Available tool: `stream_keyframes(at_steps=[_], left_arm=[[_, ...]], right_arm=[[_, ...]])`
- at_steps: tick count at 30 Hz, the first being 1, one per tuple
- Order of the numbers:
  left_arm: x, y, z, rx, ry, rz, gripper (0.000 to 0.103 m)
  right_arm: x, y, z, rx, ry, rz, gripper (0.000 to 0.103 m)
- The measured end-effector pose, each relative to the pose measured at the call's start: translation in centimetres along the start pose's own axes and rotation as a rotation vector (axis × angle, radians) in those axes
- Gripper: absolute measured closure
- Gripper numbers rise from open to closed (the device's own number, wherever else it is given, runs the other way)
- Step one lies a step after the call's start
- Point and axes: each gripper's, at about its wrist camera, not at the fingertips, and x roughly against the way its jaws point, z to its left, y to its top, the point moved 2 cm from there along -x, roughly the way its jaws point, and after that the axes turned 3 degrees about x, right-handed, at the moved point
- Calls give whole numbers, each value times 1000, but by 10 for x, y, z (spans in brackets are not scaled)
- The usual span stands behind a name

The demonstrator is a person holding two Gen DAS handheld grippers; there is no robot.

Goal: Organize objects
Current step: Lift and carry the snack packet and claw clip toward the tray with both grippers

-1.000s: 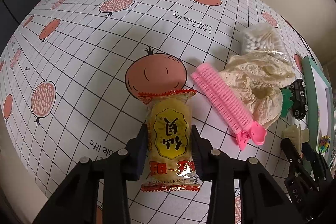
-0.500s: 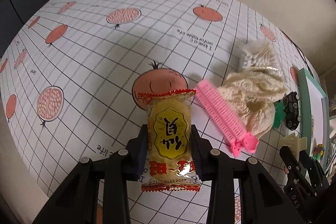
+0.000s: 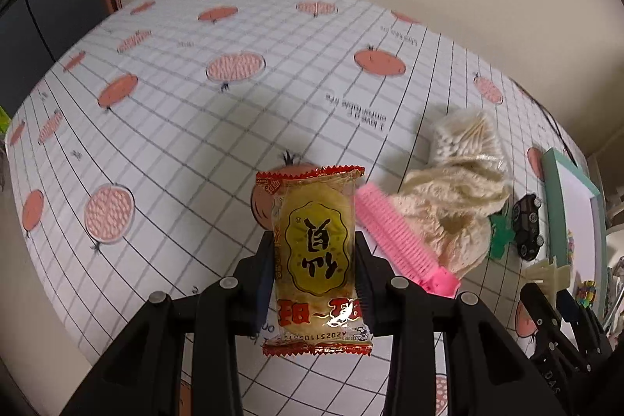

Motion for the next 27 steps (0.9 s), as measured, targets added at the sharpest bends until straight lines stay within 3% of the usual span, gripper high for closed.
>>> stream_keyframes(at_steps=[12,27], left_arm=[[22,10,-17,-10,-18,-112,65],[34,9,-71,-104,-88,-152,64]], right_arm=[[13,8,-8,-30,9,-49,50],[22,16,-54,-105,-33,-86,50]])
